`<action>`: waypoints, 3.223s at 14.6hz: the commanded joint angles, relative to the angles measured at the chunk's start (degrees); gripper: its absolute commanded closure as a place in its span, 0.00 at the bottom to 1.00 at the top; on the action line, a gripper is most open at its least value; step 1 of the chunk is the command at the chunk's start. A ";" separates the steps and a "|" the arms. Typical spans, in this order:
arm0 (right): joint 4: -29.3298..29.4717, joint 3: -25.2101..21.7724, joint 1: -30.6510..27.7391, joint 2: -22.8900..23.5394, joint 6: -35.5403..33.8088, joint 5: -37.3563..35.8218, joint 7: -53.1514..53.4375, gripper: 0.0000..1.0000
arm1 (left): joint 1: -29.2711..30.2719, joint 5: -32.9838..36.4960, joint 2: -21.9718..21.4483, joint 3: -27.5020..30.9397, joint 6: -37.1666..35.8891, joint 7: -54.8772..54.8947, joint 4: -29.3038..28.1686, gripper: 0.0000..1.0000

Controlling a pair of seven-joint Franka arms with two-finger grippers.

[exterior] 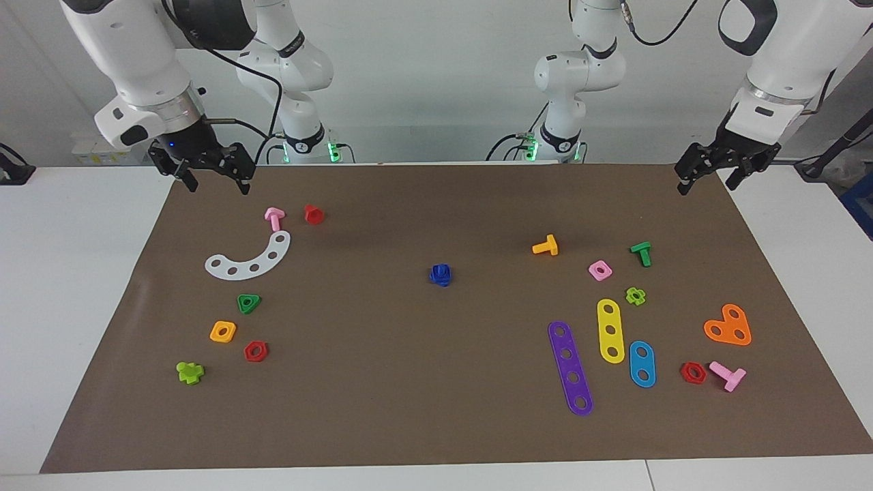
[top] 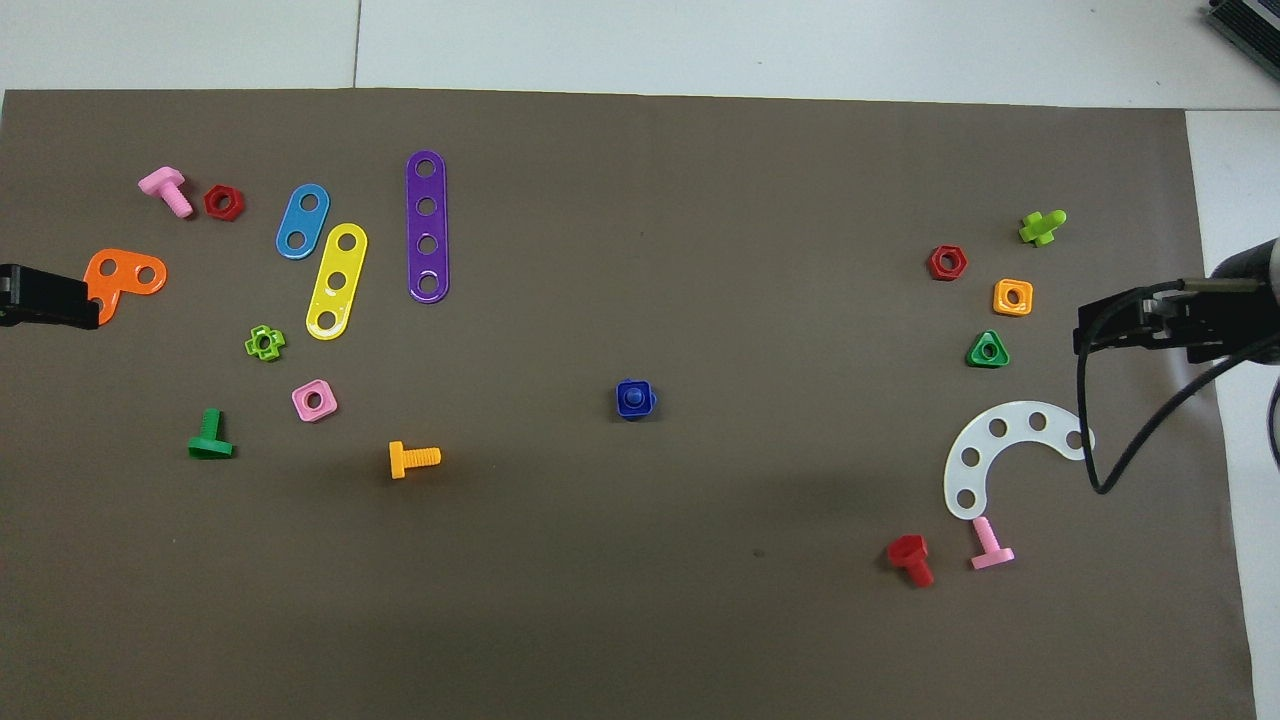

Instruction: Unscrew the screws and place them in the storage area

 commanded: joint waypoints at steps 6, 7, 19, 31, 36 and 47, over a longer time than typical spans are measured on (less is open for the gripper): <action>-1.47 0.06 -0.43 -1.37 0.48 1.45 -1.62 0.00 | -0.46 -0.63 -0.55 0.27 -1.16 4.33 -0.78 0.00; -1.47 0.06 -0.43 -1.37 0.48 1.45 -1.62 0.00 | -0.72 -0.63 -0.64 0.27 -1.34 4.42 -0.96 0.00; -1.47 0.06 -0.43 -1.37 0.48 1.45 -1.62 0.00 | -15.73 -8.19 1.37 0.35 9.37 -17.08 -4.74 0.00; -1.47 0.15 -0.43 -1.37 0.48 1.45 -1.62 0.00 | -38.33 -4.15 22.54 0.44 32.04 -41.10 -4.74 0.02; -1.47 0.15 -0.43 -1.37 0.48 1.45 -1.62 0.00 | -41.67 0.59 25.55 0.44 38.82 -40.49 -10.87 0.07; -1.47 0.15 -0.43 -1.37 0.48 1.45 -1.62 0.00 | -44.23 0.78 25.11 0.27 40.23 -39.43 -13.26 0.38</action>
